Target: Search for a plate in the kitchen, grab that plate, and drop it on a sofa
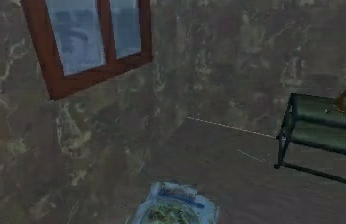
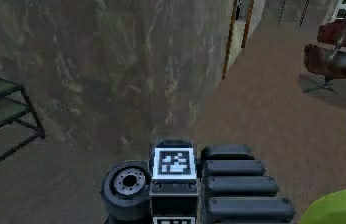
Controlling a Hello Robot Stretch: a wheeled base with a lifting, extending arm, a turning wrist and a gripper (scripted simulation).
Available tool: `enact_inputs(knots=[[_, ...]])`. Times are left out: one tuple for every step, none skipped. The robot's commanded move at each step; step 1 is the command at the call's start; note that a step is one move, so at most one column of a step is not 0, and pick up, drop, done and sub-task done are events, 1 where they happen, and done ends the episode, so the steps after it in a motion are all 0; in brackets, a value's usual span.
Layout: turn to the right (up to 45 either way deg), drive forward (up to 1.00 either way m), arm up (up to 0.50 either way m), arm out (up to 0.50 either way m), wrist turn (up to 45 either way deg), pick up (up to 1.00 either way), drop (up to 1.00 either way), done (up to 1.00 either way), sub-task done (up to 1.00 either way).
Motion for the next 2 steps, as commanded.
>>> enact_inputs(knots=[[45.0, 0.00, 0.00, 0.00, 0.0, 0.00, 0.00, 0.00, 0.00], [18.0, 0.00, 0.00, 0.00, 0.0, 0.00, 0.00, 0.00, 0.00]])
